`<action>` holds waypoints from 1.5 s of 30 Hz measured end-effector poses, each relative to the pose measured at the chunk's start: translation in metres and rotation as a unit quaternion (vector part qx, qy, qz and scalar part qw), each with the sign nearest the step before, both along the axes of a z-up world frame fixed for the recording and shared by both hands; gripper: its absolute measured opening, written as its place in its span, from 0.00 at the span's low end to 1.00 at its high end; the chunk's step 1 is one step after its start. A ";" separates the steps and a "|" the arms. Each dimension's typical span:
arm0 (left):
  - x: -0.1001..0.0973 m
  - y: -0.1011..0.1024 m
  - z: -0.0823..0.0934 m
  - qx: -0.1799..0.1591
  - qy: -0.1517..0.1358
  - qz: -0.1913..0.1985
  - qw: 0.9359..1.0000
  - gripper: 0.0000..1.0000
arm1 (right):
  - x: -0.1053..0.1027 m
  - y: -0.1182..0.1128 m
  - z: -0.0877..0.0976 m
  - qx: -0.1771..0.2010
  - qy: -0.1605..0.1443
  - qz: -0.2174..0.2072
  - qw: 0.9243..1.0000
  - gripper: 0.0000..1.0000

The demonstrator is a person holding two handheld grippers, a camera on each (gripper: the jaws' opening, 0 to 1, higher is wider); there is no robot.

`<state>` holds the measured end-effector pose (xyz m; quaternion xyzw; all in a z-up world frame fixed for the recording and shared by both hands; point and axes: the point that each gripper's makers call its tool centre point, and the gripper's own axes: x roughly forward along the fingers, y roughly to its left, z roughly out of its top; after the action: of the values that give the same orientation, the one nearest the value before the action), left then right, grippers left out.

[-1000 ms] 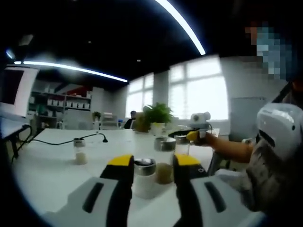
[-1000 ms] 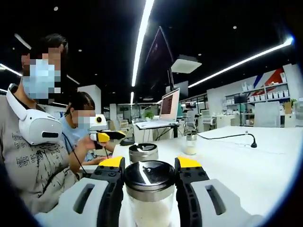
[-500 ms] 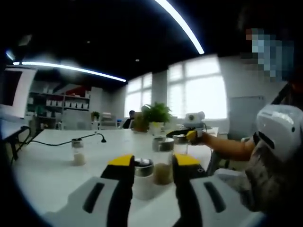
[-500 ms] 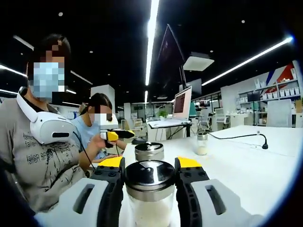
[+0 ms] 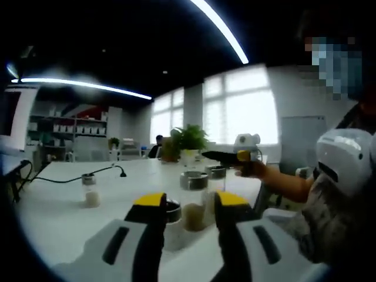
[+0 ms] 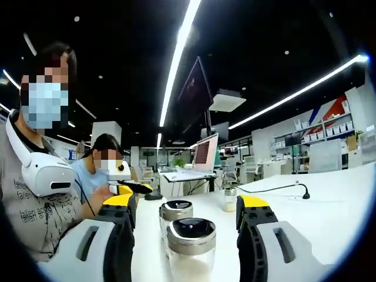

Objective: Rotate the seasoning bottle until the label or dispensing opening points toward the visible target arrow and the bottle remains upright within the marked orientation range

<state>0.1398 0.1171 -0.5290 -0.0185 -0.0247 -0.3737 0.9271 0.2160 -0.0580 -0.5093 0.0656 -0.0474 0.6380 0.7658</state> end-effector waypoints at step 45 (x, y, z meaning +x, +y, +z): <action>0.104 0.109 0.061 -0.142 -0.041 0.162 0.976 0.39 | -0.048 -0.075 0.003 0.136 0.025 -0.164 0.977 0.28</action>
<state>0.2438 0.2260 -0.4683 -0.1309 -0.1181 -0.2117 0.9613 0.1684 -0.1327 -0.5059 0.1764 -0.1241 0.4899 0.8447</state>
